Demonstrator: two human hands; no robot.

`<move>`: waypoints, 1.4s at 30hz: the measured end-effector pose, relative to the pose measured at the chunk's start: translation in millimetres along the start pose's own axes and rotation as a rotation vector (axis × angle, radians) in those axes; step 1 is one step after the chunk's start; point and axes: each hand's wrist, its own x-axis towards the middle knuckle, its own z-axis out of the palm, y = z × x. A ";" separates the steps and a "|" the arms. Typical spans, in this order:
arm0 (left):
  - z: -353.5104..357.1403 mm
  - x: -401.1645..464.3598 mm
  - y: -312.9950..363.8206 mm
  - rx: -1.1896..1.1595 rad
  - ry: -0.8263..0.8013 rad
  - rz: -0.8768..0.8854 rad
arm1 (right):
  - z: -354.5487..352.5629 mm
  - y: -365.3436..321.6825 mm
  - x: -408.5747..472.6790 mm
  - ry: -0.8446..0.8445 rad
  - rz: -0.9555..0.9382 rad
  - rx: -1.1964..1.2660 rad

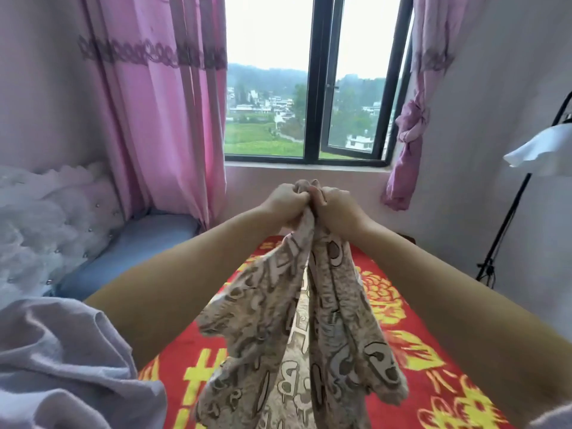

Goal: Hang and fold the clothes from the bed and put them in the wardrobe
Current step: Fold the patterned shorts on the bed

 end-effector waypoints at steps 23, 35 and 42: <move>-6.0 38.3 55.9 0.965 -0.510 0.417 | -13.7 64.8 -53.7 -0.312 0.260 0.380; 32.0 90.2 67.9 1.095 -0.444 0.441 | 50.8 189.0 -119.3 -0.155 0.561 0.416; 93.3 133.8 39.6 1.048 -0.323 0.361 | 0.3 279.0 -98.5 0.175 0.689 -0.082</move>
